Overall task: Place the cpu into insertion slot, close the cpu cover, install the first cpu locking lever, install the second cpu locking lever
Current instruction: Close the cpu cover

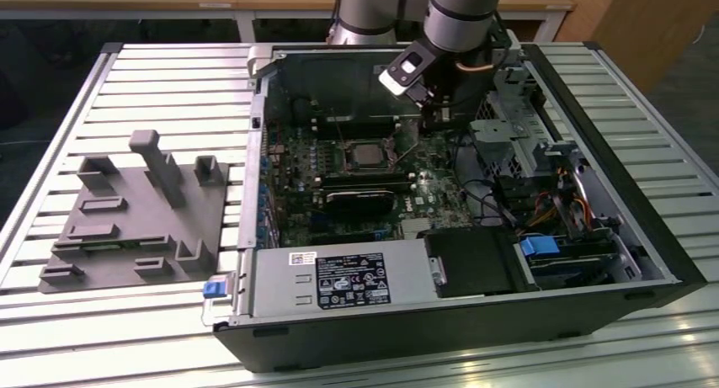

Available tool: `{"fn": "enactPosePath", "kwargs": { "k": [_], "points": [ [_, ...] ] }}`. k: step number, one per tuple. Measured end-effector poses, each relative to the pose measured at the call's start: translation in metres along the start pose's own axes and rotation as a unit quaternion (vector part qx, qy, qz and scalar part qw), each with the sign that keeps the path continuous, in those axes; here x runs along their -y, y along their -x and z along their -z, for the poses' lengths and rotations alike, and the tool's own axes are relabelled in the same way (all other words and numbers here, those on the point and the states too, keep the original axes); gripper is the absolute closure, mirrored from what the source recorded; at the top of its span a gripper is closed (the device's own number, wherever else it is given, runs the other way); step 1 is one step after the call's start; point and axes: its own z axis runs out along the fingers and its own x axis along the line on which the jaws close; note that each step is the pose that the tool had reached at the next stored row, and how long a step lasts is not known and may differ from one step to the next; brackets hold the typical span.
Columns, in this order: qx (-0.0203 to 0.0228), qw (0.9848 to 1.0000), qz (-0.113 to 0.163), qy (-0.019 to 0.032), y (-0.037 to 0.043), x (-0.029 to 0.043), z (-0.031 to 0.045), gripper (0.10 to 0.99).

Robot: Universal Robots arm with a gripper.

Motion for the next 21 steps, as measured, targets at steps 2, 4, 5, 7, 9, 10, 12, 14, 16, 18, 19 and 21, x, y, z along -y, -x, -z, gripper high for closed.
{"fn": "enactPosePath", "kwargs": {
  "k": [2, 4, 5, 7, 9, 10, 12, 14, 16, 18, 19, 21],
  "points": [
    [0.0000, 1.0000, 0.000, 0.0000, 0.0001, 0.0054, 0.0001, 0.980],
    [0.0000, 1.0000, 0.000, 0.0000, 0.0001, 0.0117, 0.0002, 0.980],
    [0.0000, 1.0000, 0.000, 0.0000, 0.0002, 0.0152, 0.0002, 0.980],
    [0.0000, 1.0000, 0.000, 0.0000, 0.0002, 0.0212, 0.0003, 0.980],
    [0.0000, 1.0000, 0.000, 0.0000, 0.0002, 0.0270, 0.0003, 0.980],
    [0.0000, 1.0000, 0.000, 0.0000, 0.0002, 0.0296, 0.0004, 0.980],
    [0.0000, 1.0000, 0.000, 0.0000, 0.0001, 0.0354, 0.0003, 0.980],
    [0.0000, 1.0000, 0.000, 0.0000, 0.0000, 0.0415, 0.0003, 0.980],
    [0.0000, 1.0000, 0.000, 0.0000, -0.0001, 0.0471, 0.0004, 0.980],
    [0.0000, 1.0000, 0.000, 0.0000, -0.0002, 0.0522, 0.0004, 0.980],
    [0.0000, 1.0000, 0.000, 0.0001, -0.0003, 0.0544, 0.0003, 0.980],
    [0.0000, 1.0000, 0.000, 0.0000, -0.0005, 0.0586, 0.0003, 0.980]
  ]
}}
